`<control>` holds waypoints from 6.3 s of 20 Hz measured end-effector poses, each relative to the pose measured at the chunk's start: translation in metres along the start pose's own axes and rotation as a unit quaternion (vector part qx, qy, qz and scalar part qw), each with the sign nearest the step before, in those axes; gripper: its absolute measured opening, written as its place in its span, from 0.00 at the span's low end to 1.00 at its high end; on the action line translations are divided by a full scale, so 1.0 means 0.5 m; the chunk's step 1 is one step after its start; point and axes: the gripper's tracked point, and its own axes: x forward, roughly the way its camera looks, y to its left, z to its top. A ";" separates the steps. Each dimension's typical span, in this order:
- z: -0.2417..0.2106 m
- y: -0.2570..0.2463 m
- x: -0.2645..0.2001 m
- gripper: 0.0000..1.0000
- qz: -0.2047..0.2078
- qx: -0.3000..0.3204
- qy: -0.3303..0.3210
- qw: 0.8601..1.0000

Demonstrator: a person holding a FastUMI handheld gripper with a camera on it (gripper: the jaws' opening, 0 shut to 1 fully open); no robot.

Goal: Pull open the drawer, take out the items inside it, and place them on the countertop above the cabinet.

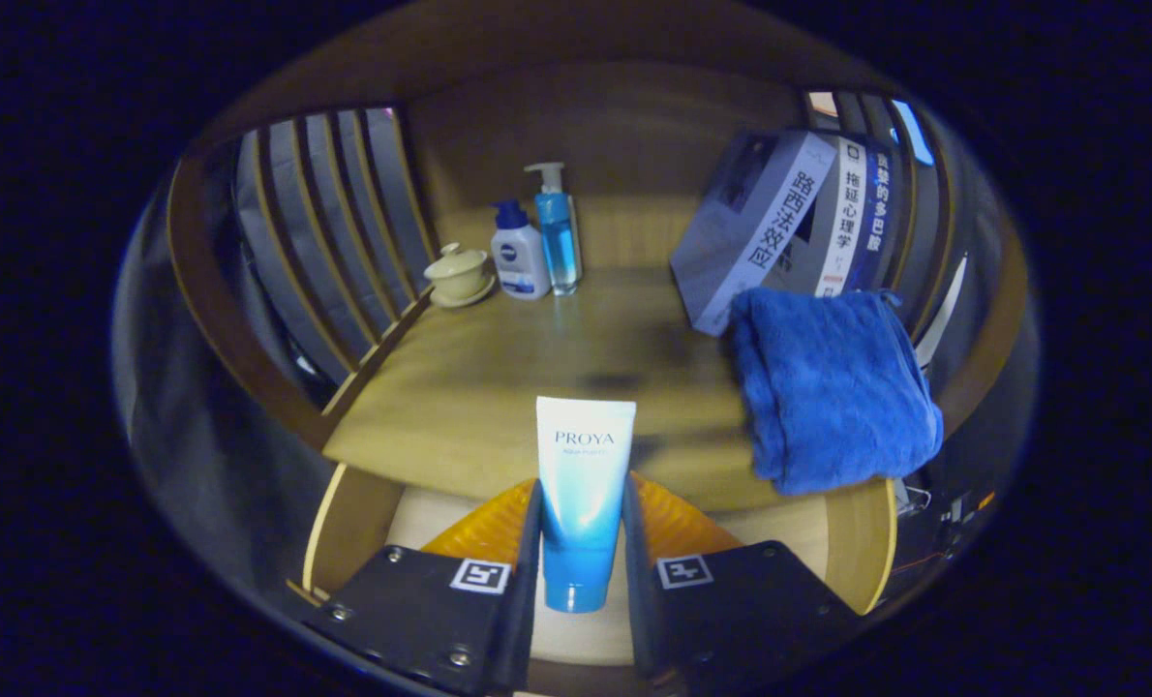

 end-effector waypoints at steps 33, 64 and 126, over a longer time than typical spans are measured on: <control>0.015 0.029 -0.255 0.97 0.028 0.006 -0.202 0.979; -0.429 -0.017 -0.231 0.99 -0.051 0.021 -0.218 0.974; -0.194 -0.038 0.065 0.99 -0.072 0.028 -0.239 0.968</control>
